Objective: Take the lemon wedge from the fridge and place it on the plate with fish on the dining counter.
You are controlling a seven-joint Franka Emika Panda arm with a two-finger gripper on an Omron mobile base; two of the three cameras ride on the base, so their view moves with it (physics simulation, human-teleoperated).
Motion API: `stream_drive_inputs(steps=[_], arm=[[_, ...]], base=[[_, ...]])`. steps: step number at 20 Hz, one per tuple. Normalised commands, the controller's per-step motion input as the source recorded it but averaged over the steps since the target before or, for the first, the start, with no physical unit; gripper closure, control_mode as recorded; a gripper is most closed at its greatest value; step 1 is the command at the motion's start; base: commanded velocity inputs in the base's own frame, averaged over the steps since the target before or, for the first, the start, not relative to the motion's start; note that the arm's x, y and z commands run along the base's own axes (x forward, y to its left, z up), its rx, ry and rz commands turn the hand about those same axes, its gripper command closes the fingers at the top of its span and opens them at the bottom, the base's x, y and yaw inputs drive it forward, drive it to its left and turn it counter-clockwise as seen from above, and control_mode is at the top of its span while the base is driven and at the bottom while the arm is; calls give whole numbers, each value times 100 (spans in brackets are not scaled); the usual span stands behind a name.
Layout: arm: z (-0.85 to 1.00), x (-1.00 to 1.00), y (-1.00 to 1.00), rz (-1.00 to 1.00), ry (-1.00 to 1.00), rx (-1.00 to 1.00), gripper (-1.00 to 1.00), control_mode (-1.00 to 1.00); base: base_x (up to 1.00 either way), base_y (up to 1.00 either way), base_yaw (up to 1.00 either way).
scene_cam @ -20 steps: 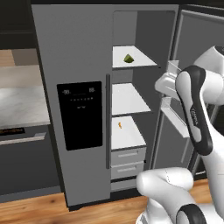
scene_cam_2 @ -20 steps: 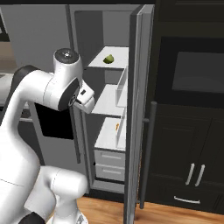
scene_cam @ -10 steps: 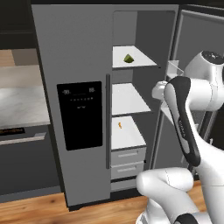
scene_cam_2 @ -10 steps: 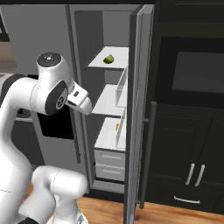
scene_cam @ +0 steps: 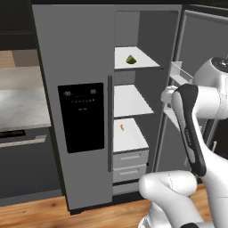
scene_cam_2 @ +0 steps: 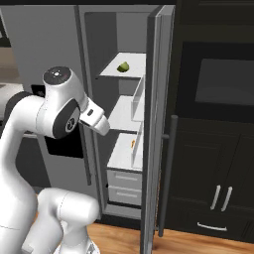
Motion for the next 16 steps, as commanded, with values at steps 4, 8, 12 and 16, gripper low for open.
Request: stream_drive_inputs(steps=[4,8,12,16], arm=[[0,0,-11,-3,-2,0,-100,-100],[0,0,0,0,0,0,-100,-100],[0,4,0,0,0,0,-100,100],[0,0,0,0,0,0,-100,100]], base=[[0,0,0],[0,0,0],[4,0,0],[26,2,-3]])
